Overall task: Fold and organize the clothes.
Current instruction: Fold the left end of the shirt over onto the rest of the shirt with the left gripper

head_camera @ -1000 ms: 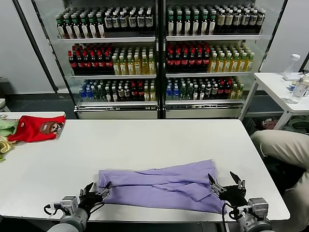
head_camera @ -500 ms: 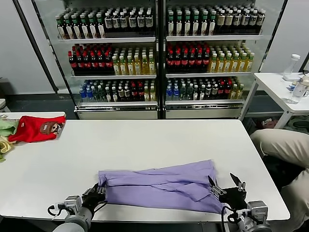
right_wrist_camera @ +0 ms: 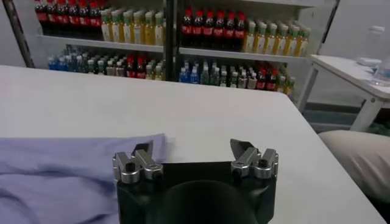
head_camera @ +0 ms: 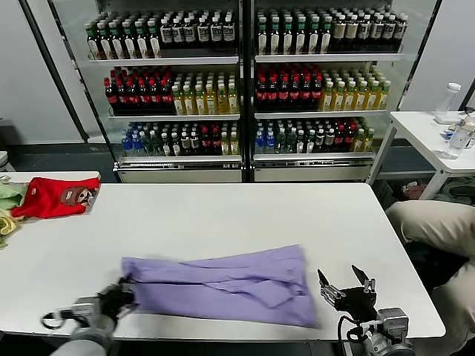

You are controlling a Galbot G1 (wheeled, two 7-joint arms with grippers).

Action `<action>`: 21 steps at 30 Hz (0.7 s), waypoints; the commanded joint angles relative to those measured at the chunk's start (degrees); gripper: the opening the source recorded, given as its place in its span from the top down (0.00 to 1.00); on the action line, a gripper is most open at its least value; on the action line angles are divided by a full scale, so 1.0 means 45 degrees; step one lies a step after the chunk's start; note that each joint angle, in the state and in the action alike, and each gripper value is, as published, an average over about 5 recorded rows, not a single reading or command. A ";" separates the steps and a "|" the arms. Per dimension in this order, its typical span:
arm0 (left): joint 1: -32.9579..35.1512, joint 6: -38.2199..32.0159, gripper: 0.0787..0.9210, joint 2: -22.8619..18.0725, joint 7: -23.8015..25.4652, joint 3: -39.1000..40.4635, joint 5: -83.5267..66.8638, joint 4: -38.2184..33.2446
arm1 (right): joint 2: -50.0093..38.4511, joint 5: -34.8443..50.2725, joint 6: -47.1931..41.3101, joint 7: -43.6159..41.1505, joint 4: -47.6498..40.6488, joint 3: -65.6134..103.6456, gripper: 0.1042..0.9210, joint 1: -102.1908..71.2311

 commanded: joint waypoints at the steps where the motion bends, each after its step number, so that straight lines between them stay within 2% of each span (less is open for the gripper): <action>1: 0.0216 -0.0406 0.96 0.0884 0.1596 -0.5467 0.1590 -0.0084 | -0.0010 -0.0040 -0.0003 0.0001 -0.0005 -0.0018 0.12 0.0014; 6: 0.0118 -0.0134 0.96 0.0626 0.2031 -0.4284 0.1699 -0.1135 | 0.0020 -0.0045 -0.0004 0.0004 0.0034 0.0005 0.12 0.0017; 15: -0.0129 0.0411 0.96 -0.0636 0.2173 0.1781 0.1147 -0.3484 | 0.0102 -0.0131 -0.0013 0.0017 0.0148 0.0154 0.12 -0.0099; 21: -0.0786 0.0415 0.96 -0.1031 0.2267 0.4018 0.0844 -0.3288 | 0.0178 -0.0322 -0.0027 0.0033 0.0204 0.0071 0.12 -0.0107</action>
